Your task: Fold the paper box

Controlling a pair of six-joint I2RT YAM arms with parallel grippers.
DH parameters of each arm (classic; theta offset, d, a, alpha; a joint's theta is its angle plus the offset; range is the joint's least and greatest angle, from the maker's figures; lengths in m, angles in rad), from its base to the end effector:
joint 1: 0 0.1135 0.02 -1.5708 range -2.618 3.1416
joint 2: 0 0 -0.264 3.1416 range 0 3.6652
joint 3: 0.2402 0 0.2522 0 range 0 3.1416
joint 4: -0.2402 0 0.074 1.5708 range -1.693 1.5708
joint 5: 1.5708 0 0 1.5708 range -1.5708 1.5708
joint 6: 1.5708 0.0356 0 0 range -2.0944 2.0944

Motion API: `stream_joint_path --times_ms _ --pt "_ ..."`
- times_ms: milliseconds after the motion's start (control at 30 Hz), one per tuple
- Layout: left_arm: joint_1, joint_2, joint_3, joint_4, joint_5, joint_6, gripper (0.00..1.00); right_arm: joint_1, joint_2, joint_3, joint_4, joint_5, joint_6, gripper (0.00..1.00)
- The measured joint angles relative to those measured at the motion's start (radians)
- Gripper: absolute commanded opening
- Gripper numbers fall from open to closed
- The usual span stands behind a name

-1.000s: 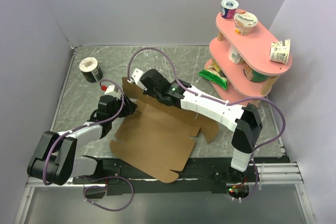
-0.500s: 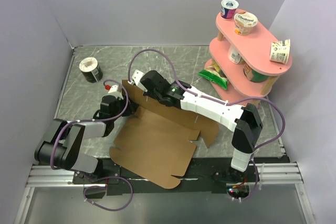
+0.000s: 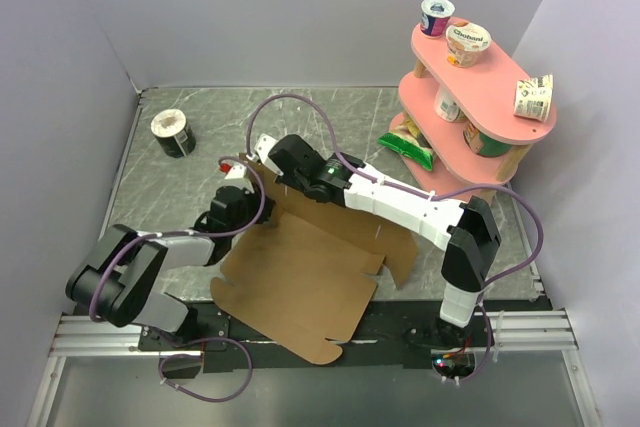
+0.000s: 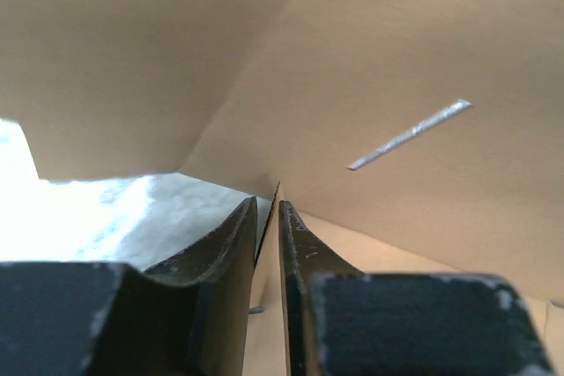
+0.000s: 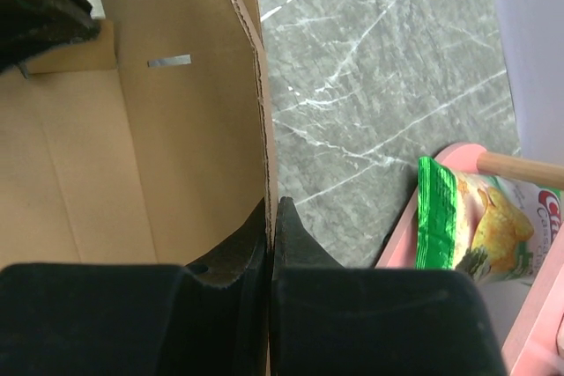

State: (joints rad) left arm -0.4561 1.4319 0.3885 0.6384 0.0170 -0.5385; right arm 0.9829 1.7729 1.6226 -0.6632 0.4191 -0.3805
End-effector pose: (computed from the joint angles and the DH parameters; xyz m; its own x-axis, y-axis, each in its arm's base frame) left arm 0.2325 -0.1148 0.1503 -0.5367 -0.3078 -0.7856 0.2087 0.8537 -0.4771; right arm 0.2324 0.3226 0.3174 -0.1495 -0.8360 -0.5280 -0.7115 0.4618 -0.5297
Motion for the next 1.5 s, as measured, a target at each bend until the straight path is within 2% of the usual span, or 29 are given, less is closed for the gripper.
stream_joint_path --times_ms 133,333,433,467,500,600,733,900,1067,1167,1300,1500 --pt "-0.085 0.0 0.005 0.008 -0.076 -0.018 0.2 -0.002 0.0 0.0 -0.002 0.007 0.011 0.0" --pt "-0.208 0.024 0.005 0.027 -0.173 -0.069 0.23 -0.002 0.0 -0.005 0.0 0.015 0.025 0.0" --pt "-0.226 0.036 0.006 0.037 -0.2 -0.094 0.36 -0.003 0.0 -0.018 0.015 0.031 0.025 0.0" --pt "-0.228 0.035 0.006 0.035 -0.204 -0.104 0.47 -0.004 -0.002 -0.025 0.023 0.038 0.025 0.0" --pt "-0.229 0.033 0.006 0.031 -0.206 -0.108 0.52 -0.008 -0.005 -0.033 0.031 0.04 0.025 0.0" --pt "-0.228 0.0 0.006 -0.01 -0.204 -0.106 0.64 -0.021 -0.016 -0.059 0.059 0.04 0.024 0.0" --pt "-0.201 -0.112 0.001 -0.09 -0.175 -0.096 0.68 -0.042 -0.037 -0.099 0.091 0.031 0.023 0.0" --pt "-0.11 -0.259 -0.02 -0.148 -0.118 -0.048 0.83 -0.058 -0.08 -0.165 0.137 0.0 0.014 0.0" --pt "-0.007 -0.357 -0.01 -0.15 0.011 0.059 0.86 -0.061 -0.113 -0.21 0.184 -0.033 -0.012 0.0" --pt "0.037 -0.348 0.037 -0.14 0.096 0.127 0.96 -0.068 -0.124 -0.229 0.207 -0.055 -0.028 0.0" --pt "0.064 -0.306 0.088 -0.071 0.207 0.214 0.97 -0.078 -0.127 -0.235 0.216 -0.073 -0.039 0.0" --pt "0.064 -0.239 0.118 -0.026 0.289 0.308 0.98 -0.082 -0.128 -0.241 0.224 -0.09 -0.048 0.0"
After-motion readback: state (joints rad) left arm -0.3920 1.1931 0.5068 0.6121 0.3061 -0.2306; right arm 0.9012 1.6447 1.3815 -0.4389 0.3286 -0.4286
